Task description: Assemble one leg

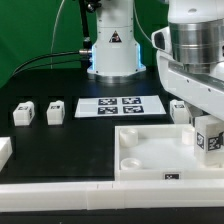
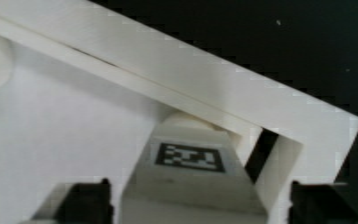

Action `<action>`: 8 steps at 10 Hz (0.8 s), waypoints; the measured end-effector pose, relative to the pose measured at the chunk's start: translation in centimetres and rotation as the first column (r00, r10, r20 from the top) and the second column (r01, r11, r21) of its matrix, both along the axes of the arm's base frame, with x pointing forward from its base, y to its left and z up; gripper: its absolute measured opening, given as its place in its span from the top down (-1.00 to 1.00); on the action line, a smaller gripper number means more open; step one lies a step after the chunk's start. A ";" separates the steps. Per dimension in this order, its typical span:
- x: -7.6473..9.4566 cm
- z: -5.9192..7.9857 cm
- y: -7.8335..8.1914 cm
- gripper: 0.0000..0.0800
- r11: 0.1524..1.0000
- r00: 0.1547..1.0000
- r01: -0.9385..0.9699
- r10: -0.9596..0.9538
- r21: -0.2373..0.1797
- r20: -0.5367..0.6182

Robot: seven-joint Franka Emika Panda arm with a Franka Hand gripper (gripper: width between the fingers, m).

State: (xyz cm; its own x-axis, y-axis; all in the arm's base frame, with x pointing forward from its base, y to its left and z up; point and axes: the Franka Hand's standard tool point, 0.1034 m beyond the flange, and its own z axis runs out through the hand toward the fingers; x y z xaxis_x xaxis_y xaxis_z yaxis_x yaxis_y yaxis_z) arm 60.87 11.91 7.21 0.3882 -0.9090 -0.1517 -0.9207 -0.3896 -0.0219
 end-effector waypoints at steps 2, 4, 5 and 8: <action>0.0 0.0 0.0 -0.60 0.986 0.986 -0.166 0.166 0.004 0.025; -0.1 -0.2 0.0 -0.62 0.889 0.887 -0.459 0.458 -0.007 0.064; -0.1 -0.2 0.0 -0.62 0.836 0.833 -0.549 0.548 -0.014 0.077; -0.1 -0.2 -0.1 -0.62 0.550 0.543 -0.833 0.833 -0.055 0.106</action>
Offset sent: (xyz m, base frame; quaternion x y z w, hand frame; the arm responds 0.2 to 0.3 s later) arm 0.0012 -0.0027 -0.0035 -0.0275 0.0166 -0.3592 0.9327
